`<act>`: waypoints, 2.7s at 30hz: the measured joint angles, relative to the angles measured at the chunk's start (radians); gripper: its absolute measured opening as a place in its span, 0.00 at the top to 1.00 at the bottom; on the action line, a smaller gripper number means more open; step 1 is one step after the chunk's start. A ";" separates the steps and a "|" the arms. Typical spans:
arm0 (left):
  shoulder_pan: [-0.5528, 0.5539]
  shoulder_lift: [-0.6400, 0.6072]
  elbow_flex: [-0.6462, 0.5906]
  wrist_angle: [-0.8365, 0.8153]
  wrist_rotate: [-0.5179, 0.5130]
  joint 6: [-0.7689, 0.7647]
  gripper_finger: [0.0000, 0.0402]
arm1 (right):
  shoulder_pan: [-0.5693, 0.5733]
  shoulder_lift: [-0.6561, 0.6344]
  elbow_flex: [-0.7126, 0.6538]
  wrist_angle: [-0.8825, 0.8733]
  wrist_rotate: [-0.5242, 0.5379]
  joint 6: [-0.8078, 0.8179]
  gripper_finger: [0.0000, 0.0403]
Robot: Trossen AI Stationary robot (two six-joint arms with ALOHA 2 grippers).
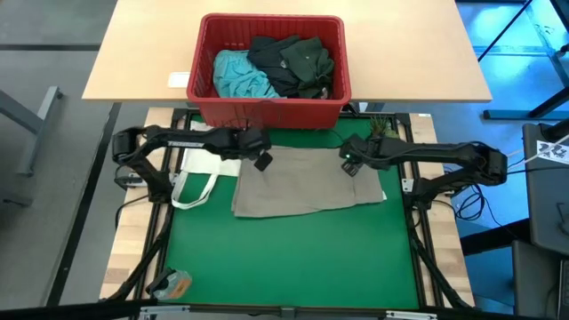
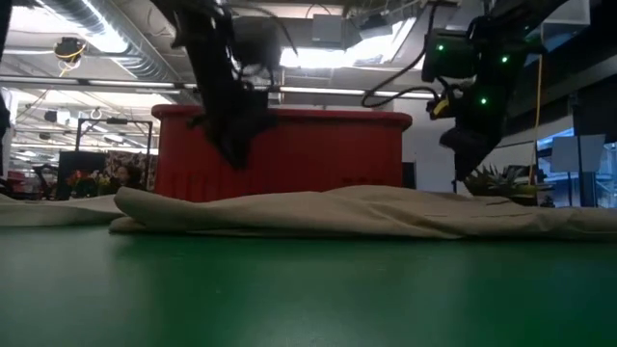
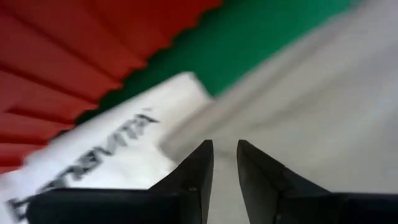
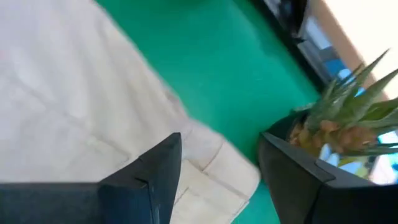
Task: Fold Laundry from Bin
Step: Fold the light brown shorts
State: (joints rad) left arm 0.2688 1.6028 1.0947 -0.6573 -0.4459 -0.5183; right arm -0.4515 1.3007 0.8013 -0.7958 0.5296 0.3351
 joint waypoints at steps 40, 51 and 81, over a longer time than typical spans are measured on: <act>-0.473 0.238 0.001 -0.085 0.141 -0.396 0.83 | 0.523 -0.008 -0.278 0.077 -0.119 0.398 0.48; -0.535 0.256 0.004 0.008 0.293 -0.398 0.83 | 0.523 -0.007 -0.308 0.113 -0.017 0.378 0.48; -0.638 0.152 0.005 0.339 0.383 -0.387 0.83 | 0.524 -0.007 -0.099 -0.004 0.086 0.261 0.48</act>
State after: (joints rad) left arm -0.3694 1.7545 1.0994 -0.3185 -0.0629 -0.9051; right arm 0.0727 1.2938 0.7026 -0.7994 0.6153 0.5964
